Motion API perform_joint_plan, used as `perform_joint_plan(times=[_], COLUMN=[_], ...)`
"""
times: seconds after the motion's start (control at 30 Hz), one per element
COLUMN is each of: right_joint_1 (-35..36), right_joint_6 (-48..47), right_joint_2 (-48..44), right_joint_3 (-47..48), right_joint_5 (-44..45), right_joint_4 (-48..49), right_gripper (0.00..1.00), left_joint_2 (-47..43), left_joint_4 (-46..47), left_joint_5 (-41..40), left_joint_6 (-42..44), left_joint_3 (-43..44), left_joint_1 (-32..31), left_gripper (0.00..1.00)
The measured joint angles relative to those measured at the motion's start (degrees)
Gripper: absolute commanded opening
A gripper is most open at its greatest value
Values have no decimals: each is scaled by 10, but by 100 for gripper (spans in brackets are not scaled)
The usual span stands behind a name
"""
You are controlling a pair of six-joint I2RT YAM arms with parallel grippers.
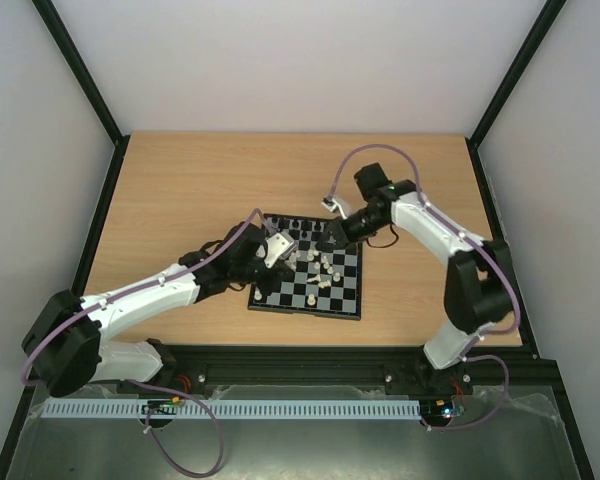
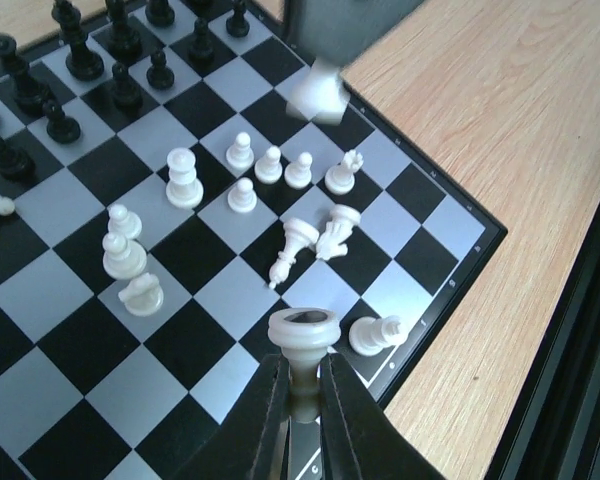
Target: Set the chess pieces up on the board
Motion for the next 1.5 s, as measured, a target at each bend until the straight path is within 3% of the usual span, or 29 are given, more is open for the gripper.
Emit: perform_joint_plan(times=[0.3, 0.6, 0.97, 1.5], right_joint_1=[-7, 49, 83, 87], right_joint_6=[-67, -170, -194, -195], right_joint_2=[-216, -326, -281, -252], right_joint_3=[-152, -314, -369, -381], right_joint_5=[234, 377, 414, 409], right_joint_4=[74, 106, 183, 219], right_gripper=[4, 4, 4, 6], left_joint_2=[6, 16, 18, 19], left_joint_4=[-32, -32, -32, -32], left_joint_5=[-1, 7, 13, 16], left_joint_6=[1, 1, 1, 1], left_joint_3=[10, 10, 10, 10], left_joint_1=[45, 77, 78, 78], left_gripper=[5, 6, 6, 6])
